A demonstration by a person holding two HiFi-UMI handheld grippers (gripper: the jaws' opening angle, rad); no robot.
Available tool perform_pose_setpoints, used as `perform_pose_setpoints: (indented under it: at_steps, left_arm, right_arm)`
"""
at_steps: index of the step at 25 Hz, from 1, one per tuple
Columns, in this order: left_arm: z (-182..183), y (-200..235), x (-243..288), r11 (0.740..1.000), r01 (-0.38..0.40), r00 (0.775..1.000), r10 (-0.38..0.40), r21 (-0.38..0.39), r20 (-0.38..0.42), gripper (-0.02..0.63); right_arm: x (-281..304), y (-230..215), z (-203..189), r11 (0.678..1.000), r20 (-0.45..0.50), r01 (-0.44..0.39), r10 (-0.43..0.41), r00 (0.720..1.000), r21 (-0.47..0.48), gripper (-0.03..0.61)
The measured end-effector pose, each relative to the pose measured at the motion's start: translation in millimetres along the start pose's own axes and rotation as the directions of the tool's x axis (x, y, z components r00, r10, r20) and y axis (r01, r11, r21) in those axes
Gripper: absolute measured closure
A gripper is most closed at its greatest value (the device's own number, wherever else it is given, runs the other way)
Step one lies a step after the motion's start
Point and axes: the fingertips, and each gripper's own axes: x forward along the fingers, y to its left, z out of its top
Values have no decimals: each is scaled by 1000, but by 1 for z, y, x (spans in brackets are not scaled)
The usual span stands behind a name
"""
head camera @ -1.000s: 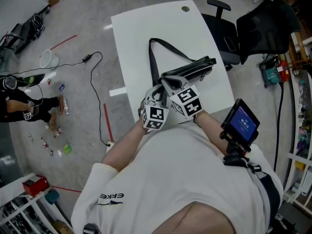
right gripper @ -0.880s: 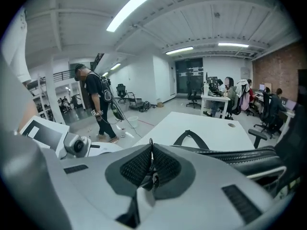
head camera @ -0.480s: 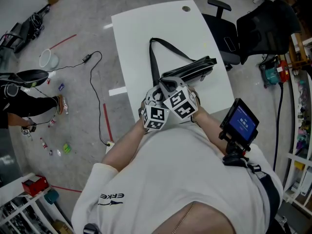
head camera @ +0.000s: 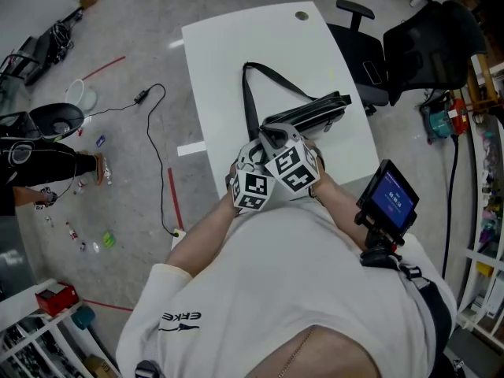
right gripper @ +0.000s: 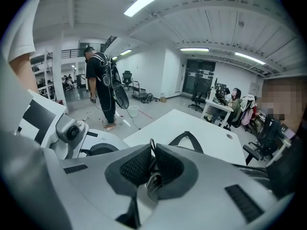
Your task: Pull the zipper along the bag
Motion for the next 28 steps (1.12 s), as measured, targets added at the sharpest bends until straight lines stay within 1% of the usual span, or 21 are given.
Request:
perform_pose_setpoints:
  at_steps: [6,11,14,19,23,25,28]
  left_arm:
    - [-3,5,-2,1000,-12,1000,11,-19,-4,612]
    - [-2,1,-3,1000,-23,1000,22,-22,-11,612]
    - [-5,3,-8,999,-24,1000,24,-26,-12,612]
    - [-17,10,-24,999,-35,999,34,-38,-13,612]
    - [-19,14,-34,998,-45,999,45,-51,-7,612]
    - [-21,16,-46,996,-59,998,59,-68,6,612]
    - [-24,18,-74,993,-79,996,82,-89,32,612]
  right_arm:
    - [1,-1,-1,1000,9,19,-19,1000,-18,557]
    - [-3,-2,-3,1000,14,11,-11,1000,-25,508]
    - [-2,0,1,1000,27,13,-12,1000,-25,503]
    - [-3,15,7,1000,47,10,-9,999,-26,503]
    - [-7,21,9,1000,58,19,-18,998,-18,503]
    - [-12,29,8,999,67,33,-32,997,-13,503]
    - [-25,48,12,997,97,76,-75,992,-7,503]
